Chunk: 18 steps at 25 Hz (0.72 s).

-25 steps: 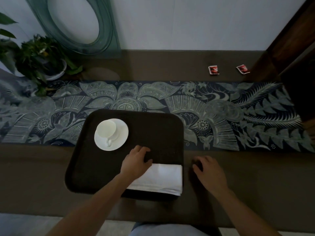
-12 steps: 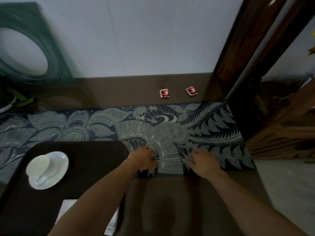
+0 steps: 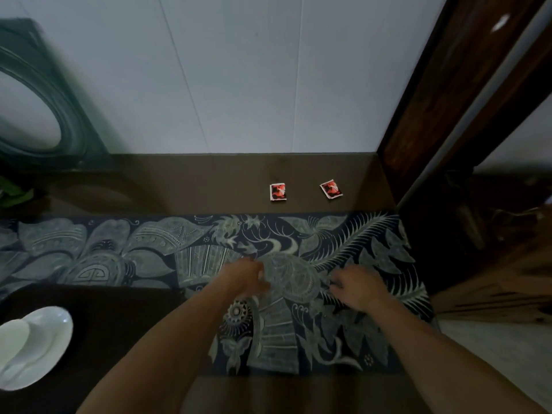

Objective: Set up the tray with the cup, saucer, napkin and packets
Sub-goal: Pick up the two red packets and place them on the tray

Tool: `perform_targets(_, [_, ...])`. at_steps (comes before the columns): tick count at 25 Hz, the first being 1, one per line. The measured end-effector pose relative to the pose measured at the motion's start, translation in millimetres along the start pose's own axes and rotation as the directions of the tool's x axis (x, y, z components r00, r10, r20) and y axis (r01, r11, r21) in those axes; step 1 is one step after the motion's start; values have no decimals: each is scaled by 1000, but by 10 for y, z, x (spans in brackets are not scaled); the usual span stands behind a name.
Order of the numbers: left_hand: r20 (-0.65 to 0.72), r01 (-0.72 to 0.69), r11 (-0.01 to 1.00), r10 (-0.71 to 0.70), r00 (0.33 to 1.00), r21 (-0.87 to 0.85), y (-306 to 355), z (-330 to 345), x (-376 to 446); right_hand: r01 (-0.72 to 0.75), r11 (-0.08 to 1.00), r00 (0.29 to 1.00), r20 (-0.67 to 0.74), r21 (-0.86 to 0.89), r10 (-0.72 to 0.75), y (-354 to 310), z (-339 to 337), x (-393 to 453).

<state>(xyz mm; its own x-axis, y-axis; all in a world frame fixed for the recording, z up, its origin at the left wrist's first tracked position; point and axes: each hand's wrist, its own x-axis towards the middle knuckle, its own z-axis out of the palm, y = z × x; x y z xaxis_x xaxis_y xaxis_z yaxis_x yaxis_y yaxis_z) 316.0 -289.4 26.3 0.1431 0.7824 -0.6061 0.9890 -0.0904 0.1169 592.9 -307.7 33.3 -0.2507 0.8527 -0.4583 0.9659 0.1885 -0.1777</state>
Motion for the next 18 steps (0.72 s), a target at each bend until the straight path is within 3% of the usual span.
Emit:
perform_targets(4, [-45, -12, 998, 15, 999, 53, -122, -559, 642, -13, 996, 1000, 8, -89, 13, 222, -521, 725])
perform_targets(11, [-219, -45, 998, 54, 974, 44, -208, -1386, 1858, -38, 983, 982, -189, -177, 4, 498, -1172, 1963])
perform_targets(16, [-234, -69, 997, 77, 969, 46, -211, -1519, 2457, -38, 968, 999, -26, -247, 32, 672, -1212, 2573])
perform_targets(18, [-230, -81, 996, 86, 969, 30, -214, -1456, 2531, -24, 970, 999, -30, -243, 18, 717, -1176, 2664])
